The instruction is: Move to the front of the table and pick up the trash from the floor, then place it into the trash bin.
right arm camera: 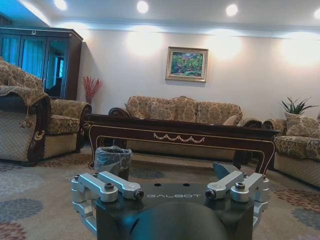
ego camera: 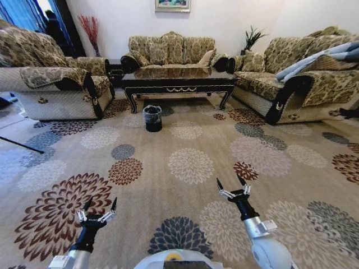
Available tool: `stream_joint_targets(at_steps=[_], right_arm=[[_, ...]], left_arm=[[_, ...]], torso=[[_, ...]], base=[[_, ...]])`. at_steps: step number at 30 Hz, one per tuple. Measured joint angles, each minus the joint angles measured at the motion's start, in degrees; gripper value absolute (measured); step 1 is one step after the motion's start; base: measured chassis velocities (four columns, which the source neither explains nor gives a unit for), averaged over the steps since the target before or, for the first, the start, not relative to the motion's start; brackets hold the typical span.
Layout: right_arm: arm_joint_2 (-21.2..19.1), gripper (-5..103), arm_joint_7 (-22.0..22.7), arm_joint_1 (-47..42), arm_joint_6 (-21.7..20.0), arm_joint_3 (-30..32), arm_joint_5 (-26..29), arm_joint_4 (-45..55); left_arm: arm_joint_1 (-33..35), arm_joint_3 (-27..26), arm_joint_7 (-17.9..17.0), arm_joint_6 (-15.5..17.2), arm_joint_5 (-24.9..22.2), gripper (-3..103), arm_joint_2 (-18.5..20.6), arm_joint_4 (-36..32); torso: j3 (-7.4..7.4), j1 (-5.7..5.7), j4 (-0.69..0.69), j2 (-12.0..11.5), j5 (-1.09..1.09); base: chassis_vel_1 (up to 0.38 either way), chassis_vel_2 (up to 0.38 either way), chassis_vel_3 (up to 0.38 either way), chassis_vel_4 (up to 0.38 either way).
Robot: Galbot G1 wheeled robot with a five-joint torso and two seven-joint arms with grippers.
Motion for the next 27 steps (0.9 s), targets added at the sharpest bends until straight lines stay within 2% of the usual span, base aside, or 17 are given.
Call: stream_joint_targets(at_steps=[12, 27], right_arm=[[0.0, 100, 0.0, 0.0, 0.0, 0.0, 0.0, 0.0], [0.0, 100, 0.0, 0.0, 0.0, 0.0, 0.0, 0.0]], left_arm=[[0.0, 0.0, 0.0, 0.0, 0.0, 100, 0.0, 0.0], [0.0, 0.0, 0.0, 0.0, 0.0, 100, 0.0, 0.0]], torso=[[0.21, 0.03, 0.00, 0.3, 0.00], [3.45, 0.23, 0.00, 3.7, 0.00]], base=[[0.000, 0.000, 0.000, 0.000], [0.000, 0.000, 0.000, 0.000]])
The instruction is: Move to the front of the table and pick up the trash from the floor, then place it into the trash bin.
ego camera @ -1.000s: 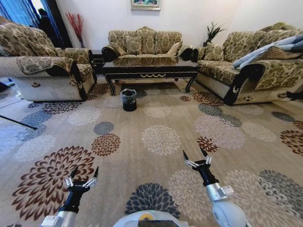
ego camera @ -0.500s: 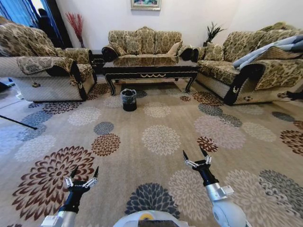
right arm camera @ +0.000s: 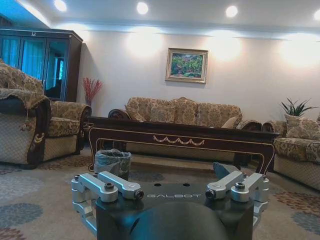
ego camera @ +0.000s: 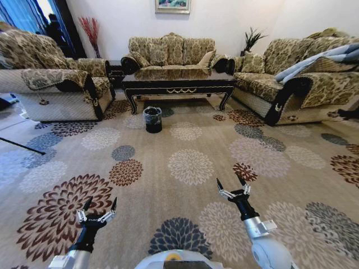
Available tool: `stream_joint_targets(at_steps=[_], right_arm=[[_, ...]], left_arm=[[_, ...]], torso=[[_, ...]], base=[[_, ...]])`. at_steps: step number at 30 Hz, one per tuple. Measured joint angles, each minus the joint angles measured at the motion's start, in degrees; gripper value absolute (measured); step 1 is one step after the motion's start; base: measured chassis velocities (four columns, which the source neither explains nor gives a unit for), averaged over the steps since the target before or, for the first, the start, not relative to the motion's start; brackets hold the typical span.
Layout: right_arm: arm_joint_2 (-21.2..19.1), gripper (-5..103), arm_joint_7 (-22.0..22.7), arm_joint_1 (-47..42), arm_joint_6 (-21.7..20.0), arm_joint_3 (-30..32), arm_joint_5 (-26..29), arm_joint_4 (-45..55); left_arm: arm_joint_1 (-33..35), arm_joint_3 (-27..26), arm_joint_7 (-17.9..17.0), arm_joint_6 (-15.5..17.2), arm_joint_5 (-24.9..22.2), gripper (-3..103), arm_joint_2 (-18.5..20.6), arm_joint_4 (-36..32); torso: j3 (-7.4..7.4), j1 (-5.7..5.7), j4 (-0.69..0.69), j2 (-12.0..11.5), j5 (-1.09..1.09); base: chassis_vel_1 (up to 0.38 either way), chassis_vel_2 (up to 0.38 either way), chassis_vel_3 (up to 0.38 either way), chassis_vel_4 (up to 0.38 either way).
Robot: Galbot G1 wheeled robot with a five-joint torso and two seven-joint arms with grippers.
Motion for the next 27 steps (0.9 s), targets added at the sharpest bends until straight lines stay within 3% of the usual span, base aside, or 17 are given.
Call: stream_joint_targets(at_steps=[27], right_arm=[[0.0, 100, 0.0, 0.0, 0.0, 0.0, 0.0, 0.0]], left_arm=[[0.0, 0.0, 0.0, 0.0, 0.0, 100, 0.0, 0.0]], torso=[[5.23, 1.42, 0.00, 6.6, 0.00]], base=[[0.000, 0.000, 0.000, 0.000]])
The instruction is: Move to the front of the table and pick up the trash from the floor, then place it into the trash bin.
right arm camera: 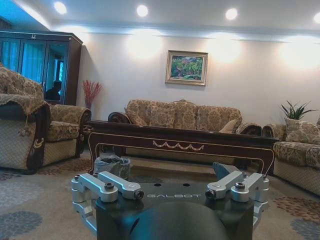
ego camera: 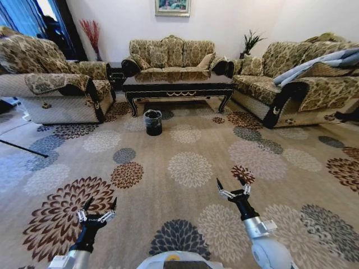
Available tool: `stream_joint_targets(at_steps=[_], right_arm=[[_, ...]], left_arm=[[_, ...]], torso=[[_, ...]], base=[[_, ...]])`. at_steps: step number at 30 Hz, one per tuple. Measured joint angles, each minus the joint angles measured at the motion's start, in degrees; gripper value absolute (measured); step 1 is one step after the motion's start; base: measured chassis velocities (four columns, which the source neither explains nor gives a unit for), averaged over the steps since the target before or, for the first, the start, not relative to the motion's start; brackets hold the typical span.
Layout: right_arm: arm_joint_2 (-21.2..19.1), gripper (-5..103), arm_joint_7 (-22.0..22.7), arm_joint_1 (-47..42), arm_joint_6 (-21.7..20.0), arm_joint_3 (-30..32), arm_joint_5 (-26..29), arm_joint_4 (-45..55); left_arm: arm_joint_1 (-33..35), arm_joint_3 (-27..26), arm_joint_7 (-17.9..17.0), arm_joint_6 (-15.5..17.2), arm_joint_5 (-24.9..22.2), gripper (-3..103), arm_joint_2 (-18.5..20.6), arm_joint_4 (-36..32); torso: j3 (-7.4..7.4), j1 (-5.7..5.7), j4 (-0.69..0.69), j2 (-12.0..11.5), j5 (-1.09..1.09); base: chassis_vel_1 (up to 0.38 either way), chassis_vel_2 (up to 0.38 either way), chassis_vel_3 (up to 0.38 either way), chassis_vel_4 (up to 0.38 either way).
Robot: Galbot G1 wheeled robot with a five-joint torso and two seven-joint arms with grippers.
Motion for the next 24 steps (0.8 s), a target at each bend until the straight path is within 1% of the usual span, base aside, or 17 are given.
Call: stream_joint_targets(at_steps=[1, 5, 10, 24], right_arm=[[0.0, 100, 0.0, 0.0, 0.0, 0.0, 0.0, 0.0], [0.0, 100, 0.0, 0.0, 0.0, 0.0, 0.0, 0.0], [0.0, 100, 0.0, 0.0, 0.0, 0.0, 0.0, 0.0], [0.0, 100, 0.0, 0.0, 0.0, 0.0, 0.0, 0.0]], left_arm=[[0.0, 0.0, 0.0, 0.0, 0.0, 100, 0.0, 0.0], [0.0, 0.0, 0.0, 0.0, 0.0, 100, 0.0, 0.0], [0.0, 0.0, 0.0, 0.0, 0.0, 100, 0.0, 0.0], [0.0, 0.0, 0.0, 0.0, 0.0, 100, 0.0, 0.0]], torso=[[0.00, 0.00, 0.00, 0.0, 0.00], [0.88, 0.28, 0.00, 1.2, 0.00], [1.57, 0.42, 0.00, 2.0, 0.00], [3.92, 1.33, 0.00, 5.3, 0.00]], base=[[0.000, 0.000, 0.000, 0.000], [0.000, 0.000, 0.000, 0.000], [0.000, 0.000, 0.000, 0.000], [0.000, 0.000, 0.000, 0.000]])
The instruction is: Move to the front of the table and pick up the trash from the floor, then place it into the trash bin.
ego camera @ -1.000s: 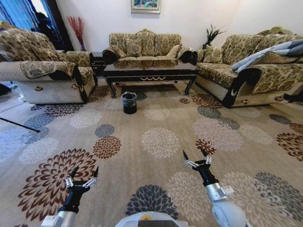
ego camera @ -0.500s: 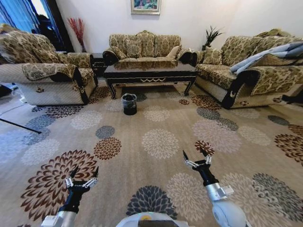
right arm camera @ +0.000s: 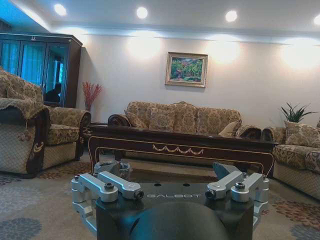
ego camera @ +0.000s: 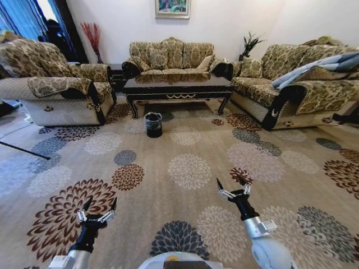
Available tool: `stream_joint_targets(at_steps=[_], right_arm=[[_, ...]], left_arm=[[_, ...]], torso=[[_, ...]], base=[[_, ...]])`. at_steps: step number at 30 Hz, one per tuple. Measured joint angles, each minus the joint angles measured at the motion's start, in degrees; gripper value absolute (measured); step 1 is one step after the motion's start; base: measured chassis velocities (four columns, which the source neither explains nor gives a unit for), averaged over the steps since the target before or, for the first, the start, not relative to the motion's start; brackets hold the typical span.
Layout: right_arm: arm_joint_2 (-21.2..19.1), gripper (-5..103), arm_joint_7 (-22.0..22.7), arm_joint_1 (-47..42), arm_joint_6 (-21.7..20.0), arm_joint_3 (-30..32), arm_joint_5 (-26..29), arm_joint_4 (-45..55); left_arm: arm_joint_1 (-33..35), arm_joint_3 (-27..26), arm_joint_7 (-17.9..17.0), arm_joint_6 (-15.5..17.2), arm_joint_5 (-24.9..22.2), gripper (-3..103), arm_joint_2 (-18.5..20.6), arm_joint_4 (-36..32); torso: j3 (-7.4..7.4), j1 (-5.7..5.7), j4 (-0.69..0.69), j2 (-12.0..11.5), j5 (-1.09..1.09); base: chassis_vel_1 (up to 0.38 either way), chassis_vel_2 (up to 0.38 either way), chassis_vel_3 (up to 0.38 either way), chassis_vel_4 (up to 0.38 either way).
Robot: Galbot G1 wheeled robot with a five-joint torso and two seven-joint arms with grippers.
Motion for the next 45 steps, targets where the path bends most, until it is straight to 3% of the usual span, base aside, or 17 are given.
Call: stream_joint_targets(at_steps=[45], right_arm=[[0.0, 100, 0.0, 0.0, 0.0, 0.0, 0.0, 0.0]], left_arm=[[0.0, 0.0, 0.0, 0.0, 0.0, 100, 0.0, 0.0]], torso=[[6.82, 3.59, 0.00, 10.4, 0.00]], base=[[0.000, 0.000, 0.000, 0.000]])
